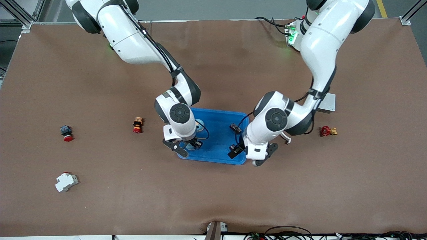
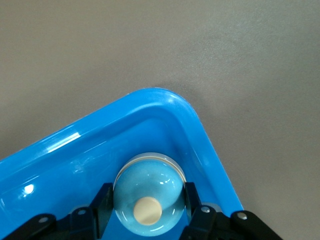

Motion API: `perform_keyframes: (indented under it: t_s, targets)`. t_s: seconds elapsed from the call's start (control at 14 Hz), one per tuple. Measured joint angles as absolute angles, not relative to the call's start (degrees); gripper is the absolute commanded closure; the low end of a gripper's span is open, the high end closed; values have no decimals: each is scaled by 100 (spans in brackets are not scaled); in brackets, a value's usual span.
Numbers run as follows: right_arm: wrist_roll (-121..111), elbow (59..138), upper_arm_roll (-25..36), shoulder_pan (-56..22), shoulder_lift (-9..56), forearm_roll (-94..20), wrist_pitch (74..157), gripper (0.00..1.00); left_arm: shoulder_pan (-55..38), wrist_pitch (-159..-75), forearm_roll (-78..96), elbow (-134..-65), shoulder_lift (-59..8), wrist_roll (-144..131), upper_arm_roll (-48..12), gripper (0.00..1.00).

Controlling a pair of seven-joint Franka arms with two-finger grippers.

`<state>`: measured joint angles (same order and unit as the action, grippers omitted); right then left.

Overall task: Place electrolytic capacitor and blue bell in tray
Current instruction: 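Open both grippers to release the bell and capacitor in the tray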

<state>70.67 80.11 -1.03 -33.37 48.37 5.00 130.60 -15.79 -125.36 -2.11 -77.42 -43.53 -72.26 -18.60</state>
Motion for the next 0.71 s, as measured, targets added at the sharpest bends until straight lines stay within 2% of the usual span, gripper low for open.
perform_keyframes:
  t_s: [0.21, 0.43, 0.71]
  targets:
    - [7099, 7972, -102, -3337, 4842, 500, 13060, 100, -1084, -11771, -211, -7750, -3985, -6850, -1951, 0]
    - [7126, 7951, -102, -3338, 4861, 500, 13060, 100, -312, -11343, -221, -7940, -3717, -5575, -2181, 0]
    - [7195, 7927, -102, -3341, 4893, 500, 13060, 100, 666, -11350, -547, -8851, -3198, -3771, -2293, 0]
